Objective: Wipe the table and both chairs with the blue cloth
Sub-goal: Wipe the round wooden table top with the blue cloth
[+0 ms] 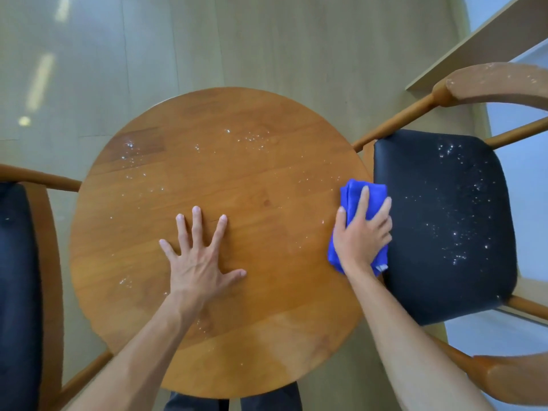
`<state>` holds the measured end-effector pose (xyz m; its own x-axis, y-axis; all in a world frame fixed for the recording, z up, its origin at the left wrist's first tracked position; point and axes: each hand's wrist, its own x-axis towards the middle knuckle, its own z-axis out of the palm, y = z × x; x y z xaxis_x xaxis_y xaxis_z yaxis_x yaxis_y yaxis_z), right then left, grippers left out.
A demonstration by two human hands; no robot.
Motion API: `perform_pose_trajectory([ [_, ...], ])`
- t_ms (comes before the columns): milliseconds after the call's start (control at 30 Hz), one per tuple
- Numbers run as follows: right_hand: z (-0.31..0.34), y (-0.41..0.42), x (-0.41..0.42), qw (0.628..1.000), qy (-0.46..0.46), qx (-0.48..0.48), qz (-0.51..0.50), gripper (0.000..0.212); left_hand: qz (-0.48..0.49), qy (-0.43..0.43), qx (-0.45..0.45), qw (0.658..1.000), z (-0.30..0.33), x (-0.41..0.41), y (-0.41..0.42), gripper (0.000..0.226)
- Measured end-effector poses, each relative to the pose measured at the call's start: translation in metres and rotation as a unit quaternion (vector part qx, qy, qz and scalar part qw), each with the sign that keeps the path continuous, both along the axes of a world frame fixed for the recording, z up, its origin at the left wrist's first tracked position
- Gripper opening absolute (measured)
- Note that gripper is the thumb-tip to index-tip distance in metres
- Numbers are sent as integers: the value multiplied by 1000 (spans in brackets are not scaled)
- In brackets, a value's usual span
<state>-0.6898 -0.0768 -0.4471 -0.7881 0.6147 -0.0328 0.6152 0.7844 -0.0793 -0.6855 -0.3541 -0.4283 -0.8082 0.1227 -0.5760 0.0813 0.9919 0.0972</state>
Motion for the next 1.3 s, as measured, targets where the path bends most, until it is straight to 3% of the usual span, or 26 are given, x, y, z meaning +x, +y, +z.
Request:
perform_pose_trajectory([
  [67,-1,-33,-18,1000,5,-3,21,61,5,-6,-2,1000,2,-1,0,116],
  [167,3,-95,25,977,-5,-19,211,65,18,-11,15,1000,8,-4,0,115],
  [267,5,-96,95,927,-17,-53,370,67,33,-8,27,999,11,-6,-4,117],
  [367,-1,-34,110,859,0,-28,511,63,37,-10,13,999,10,-8,-6,120],
  [433,-8,-2,78,884,0,0,468,60,26,-18,0,1000,9,-8,-6,121],
  [533,-10,4,-2,975,0,1,223,59,25,-19,2,999,7,-9,-6,120],
  [633,-9,-14,-48,997,6,-15,80,58,30,-21,4,999,8,-8,-7,121],
  [733,-6,-36,-14,987,3,10,163,60,33,-30,5,999,10,-10,-5,121],
  [933,-1,-92,126,931,-21,-56,361,63,43,-24,19,999,18,-22,13,121],
  [1033,-4,-65,117,866,-4,-59,496,64,16,-25,9,1000,14,-25,22,123],
  [1100,-6,-41,79,845,10,-60,532,70,14,-32,4,999,12,-26,23,124],
  [1167,-10,-21,25,883,2,-43,468,71,13,-34,2,999,10,-26,23,124],
  [1233,-11,-8,-37,946,5,-41,320,65,12,-38,0,999,10,-26,22,125],
  [1300,-8,2,-89,983,1,-56,175,63,16,-40,1,999,9,-26,22,125],
])
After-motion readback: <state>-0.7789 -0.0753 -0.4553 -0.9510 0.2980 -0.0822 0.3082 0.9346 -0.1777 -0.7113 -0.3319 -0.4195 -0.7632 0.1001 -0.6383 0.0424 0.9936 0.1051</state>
